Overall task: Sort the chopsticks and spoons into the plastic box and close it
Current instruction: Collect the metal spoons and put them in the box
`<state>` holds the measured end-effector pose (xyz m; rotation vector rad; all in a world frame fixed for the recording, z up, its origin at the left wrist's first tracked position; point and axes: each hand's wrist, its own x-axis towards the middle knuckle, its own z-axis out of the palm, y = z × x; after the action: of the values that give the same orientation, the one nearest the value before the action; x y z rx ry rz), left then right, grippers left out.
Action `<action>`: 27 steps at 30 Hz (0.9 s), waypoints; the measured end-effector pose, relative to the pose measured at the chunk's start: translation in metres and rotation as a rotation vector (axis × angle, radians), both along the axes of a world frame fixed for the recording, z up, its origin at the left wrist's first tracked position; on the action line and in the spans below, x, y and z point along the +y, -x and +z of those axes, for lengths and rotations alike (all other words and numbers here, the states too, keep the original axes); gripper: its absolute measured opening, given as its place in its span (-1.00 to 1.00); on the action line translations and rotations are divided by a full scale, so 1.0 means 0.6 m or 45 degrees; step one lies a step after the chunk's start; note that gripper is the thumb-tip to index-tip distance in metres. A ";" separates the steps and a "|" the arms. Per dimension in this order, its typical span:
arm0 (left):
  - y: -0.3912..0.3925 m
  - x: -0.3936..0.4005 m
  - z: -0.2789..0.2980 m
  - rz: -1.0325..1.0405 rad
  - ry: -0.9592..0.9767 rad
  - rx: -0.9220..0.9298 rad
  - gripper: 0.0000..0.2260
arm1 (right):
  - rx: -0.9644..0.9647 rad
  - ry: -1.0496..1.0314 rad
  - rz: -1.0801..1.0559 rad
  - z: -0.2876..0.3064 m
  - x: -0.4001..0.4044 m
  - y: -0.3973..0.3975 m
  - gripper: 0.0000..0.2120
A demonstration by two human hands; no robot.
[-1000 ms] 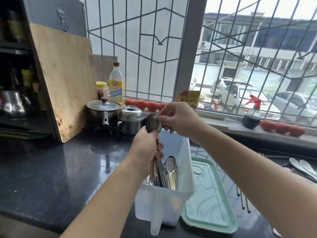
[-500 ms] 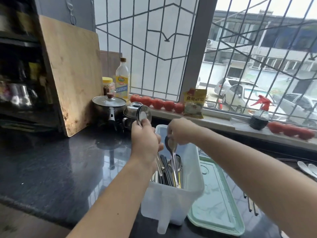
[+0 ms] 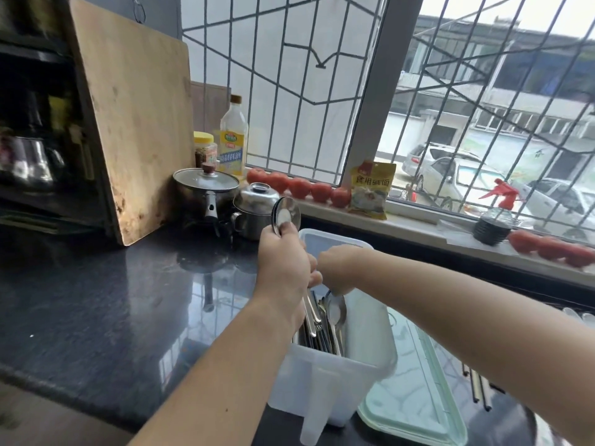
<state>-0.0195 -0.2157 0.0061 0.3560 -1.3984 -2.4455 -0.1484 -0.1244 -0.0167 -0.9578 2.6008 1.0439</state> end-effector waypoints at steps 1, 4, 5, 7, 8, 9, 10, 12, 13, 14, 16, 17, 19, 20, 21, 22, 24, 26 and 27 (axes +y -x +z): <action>0.000 0.000 -0.001 0.001 0.006 -0.001 -0.78 | -0.054 -0.034 0.021 -0.009 -0.001 0.006 -0.65; 0.001 0.001 -0.001 -0.005 0.000 0.012 -0.78 | -0.127 -0.203 0.043 -0.031 -0.004 0.022 -0.46; 0.001 0.001 -0.001 -0.004 0.004 0.010 -0.78 | -0.123 -0.211 0.053 -0.033 -0.005 0.026 -0.46; 0.002 0.000 -0.003 -0.002 0.017 0.002 -0.79 | -0.093 -0.202 0.075 -0.034 -0.004 0.033 -0.49; 0.002 -0.001 -0.004 -0.001 0.023 -0.002 -0.79 | -0.095 -0.214 0.078 -0.033 -0.005 0.033 -0.51; 0.002 -0.001 -0.004 -0.001 0.025 -0.006 -0.79 | -0.102 -0.244 0.068 -0.032 -0.007 0.031 -0.57; 0.002 0.000 -0.004 0.000 0.023 -0.008 -0.79 | -0.103 -0.259 0.067 -0.032 -0.008 0.030 -0.63; 0.002 0.000 -0.003 0.003 0.011 -0.005 -0.78 | -0.068 -0.257 0.082 -0.030 -0.009 0.027 -0.77; 0.002 0.001 -0.002 0.004 0.005 -0.003 -0.78 | -0.042 -0.245 0.093 -0.027 -0.007 0.025 -0.82; 0.003 0.001 -0.002 0.002 0.002 -0.003 -0.78 | -0.023 -0.229 0.100 -0.025 -0.006 0.023 -0.86; 0.004 -0.001 -0.004 -0.009 0.016 -0.013 -0.78 | 0.008 -0.210 0.126 -0.022 -0.003 0.020 -0.91; 0.005 -0.002 -0.006 -0.016 0.027 -0.019 -0.77 | 0.025 -0.197 0.134 -0.021 -0.002 0.018 -0.94; 0.003 -0.002 -0.006 -0.039 0.018 -0.019 -0.78 | 0.040 -0.131 0.126 -0.013 0.000 0.014 -0.96; 0.001 -0.002 -0.004 -0.053 -0.004 -0.010 -0.79 | 0.046 -0.073 0.107 -0.005 0.001 0.013 -0.95; -0.001 -0.002 -0.001 -0.068 -0.030 -0.002 -0.81 | 0.046 0.010 0.074 0.005 0.004 0.011 -0.93; -0.003 -0.002 0.001 -0.081 -0.053 0.003 -0.83 | 0.047 0.130 0.034 0.018 0.008 0.011 -0.89; -0.004 -0.004 0.002 -0.099 -0.072 -0.002 -0.85 | 0.077 0.509 -0.046 0.053 0.020 0.008 -0.86; -0.004 -0.005 -0.002 -0.127 -0.037 -0.013 -0.84 | 0.129 0.950 -0.091 0.090 0.034 -0.007 -0.85; -0.004 -0.004 -0.003 -0.152 -0.009 -0.016 -0.83 | 0.130 1.184 -0.115 0.108 0.041 -0.020 -0.81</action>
<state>-0.0173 -0.2180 0.0043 0.2980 -1.4557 -2.5483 -0.1361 -0.0998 0.0484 -0.9090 3.1917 -0.2232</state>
